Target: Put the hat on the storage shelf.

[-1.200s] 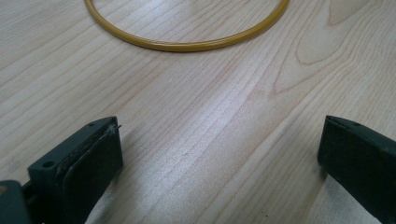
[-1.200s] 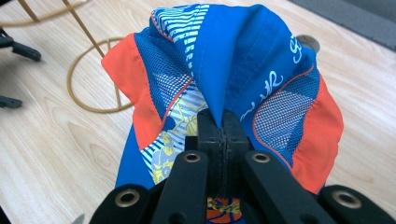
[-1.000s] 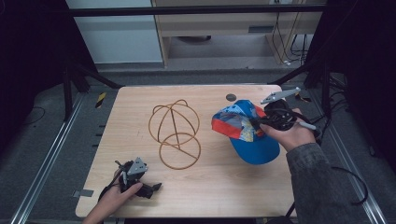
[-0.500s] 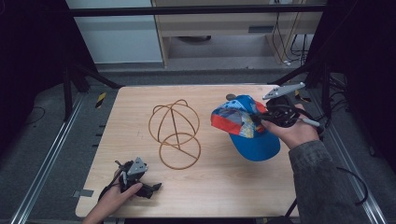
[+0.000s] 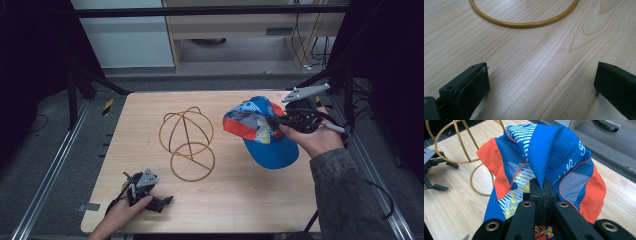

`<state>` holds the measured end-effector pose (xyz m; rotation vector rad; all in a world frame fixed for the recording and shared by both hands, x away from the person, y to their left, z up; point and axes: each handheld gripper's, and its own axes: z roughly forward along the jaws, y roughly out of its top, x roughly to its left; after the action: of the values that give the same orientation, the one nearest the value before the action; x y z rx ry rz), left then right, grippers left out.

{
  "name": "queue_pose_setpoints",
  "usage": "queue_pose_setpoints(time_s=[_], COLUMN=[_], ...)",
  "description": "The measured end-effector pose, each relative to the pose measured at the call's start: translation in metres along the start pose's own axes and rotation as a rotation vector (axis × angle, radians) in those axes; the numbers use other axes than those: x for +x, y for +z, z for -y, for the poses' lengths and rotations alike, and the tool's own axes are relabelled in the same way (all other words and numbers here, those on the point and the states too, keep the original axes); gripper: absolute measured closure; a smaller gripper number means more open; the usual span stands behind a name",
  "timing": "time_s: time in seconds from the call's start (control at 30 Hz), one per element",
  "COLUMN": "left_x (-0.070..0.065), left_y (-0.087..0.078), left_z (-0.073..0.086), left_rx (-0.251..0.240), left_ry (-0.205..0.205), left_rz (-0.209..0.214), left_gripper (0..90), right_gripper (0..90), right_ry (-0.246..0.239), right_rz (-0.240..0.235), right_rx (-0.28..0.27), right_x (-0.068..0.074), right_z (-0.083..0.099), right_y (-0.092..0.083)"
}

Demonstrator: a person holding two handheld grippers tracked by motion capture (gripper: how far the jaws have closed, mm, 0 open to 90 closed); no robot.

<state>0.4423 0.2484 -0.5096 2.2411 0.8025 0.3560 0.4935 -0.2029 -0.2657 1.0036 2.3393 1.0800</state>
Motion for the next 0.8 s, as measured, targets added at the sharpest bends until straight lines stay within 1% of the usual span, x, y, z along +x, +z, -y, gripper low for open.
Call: queue_pose_setpoints(time_s=[0.1,0.33,0.37,0.57,0.67,0.8], left_x=[0.0,0.0,0.0,0.0,0.0,0.0], left_y=[0.0,0.0,0.0,0.0,0.0,0.0], left_z=[0.0,0.0,0.0,0.0,0.0,0.0], left_rx=[0.0,0.001,0.001,0.001,0.001,0.001], left_ry=[0.0,0.0,0.0,0.0,0.0,0.0], left_rz=[0.0,0.0,0.0,0.0,0.0,0.0], left_gripper=[0.0,0.0,0.0,0.0,0.0,0.0], right_gripper=[89.8,89.9,89.8,89.8,89.9,89.8], right_ry=[0.004,-0.014,-0.011,-0.034,-0.042,-0.054], right_rz=[-0.003,-0.003,-0.003,-0.009,-0.013,-0.022], right_rx=[-0.009,-0.025,-0.029,-0.05,-0.061,-0.073], right_x=[0.0,0.003,0.004,0.009,0.011,0.017], right_z=[-0.002,-0.011,-0.013,-0.028,-0.034,-0.043], right_y=[-0.001,-0.004,-0.004,-0.009,-0.009,-0.009])
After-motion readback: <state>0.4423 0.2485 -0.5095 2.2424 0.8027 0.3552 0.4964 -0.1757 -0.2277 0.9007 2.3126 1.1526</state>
